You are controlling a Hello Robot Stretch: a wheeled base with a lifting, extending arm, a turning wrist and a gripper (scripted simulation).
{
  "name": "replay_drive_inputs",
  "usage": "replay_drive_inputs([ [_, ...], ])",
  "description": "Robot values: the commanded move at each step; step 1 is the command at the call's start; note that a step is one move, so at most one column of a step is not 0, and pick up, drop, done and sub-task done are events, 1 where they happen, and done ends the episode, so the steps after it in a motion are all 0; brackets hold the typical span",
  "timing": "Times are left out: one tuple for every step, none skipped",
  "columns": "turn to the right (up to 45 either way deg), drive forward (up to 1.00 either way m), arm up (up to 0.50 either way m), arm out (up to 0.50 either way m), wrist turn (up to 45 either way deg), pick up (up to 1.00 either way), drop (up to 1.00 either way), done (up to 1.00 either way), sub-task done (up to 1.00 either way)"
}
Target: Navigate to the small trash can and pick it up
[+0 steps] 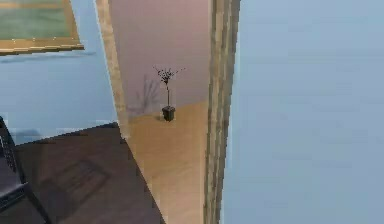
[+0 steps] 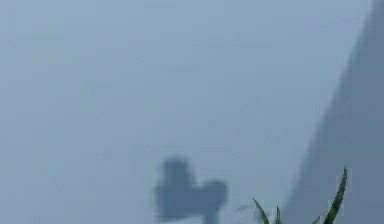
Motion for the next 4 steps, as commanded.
replay_drive_inputs([
  [-45.0,0.00,0.00,0.00,0.0,0.00,0.00,0.00,0.00],
  [-45.0,0.00,0.00,0.00,0.0,0.00,0.00,0.00,0.00],
  [-6.0,0.00,0.00,0.00,0.0,0.00,0.00,0.00,0.00],
  [0.0,1.00,0.00,0.00,0.0,0.00,0.00,0.00,0.00],
])
